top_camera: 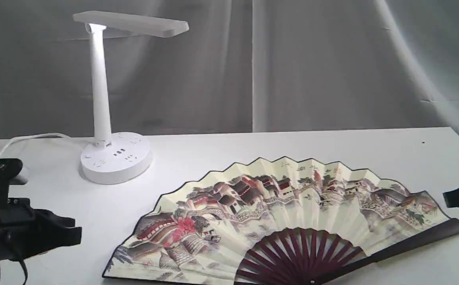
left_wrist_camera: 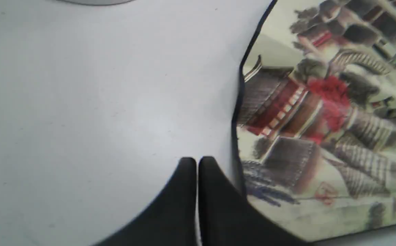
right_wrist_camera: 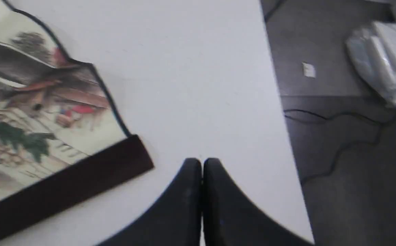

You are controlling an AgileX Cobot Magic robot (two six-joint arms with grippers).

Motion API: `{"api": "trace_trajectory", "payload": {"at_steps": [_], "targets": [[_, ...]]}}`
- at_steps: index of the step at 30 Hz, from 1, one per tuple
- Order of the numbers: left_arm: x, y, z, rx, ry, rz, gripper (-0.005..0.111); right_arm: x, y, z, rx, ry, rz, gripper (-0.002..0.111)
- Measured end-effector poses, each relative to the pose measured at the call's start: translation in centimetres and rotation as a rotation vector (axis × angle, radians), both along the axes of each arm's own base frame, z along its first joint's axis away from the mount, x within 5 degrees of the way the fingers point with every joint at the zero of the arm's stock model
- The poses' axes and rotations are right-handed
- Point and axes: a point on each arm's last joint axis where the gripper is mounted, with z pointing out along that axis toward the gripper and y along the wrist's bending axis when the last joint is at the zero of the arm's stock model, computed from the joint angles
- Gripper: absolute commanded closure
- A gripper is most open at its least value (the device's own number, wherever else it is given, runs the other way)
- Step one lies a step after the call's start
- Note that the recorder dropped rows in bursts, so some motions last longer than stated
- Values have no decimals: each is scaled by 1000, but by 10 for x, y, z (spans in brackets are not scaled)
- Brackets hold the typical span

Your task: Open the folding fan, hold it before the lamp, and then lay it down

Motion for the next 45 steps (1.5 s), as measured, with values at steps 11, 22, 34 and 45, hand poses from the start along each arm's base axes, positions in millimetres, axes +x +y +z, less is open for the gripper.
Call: {"api": "trace_trajectory", "payload": {"at_steps": [11, 22, 34, 45], "targets": [[-29, -14, 41, 265, 76, 233, 107, -7, 31, -12, 357, -68, -29, 108], [-34, -12, 44, 246, 107, 298, 107, 24, 85, 49, 1282, -191, 5, 108], [-34, -12, 44, 246, 107, 298, 107, 31, 81, 79, 678, 107, 174, 108], [-34, -12, 44, 247, 107, 297, 107, -33, 61, 58, 311, -156, 237, 108]]}}
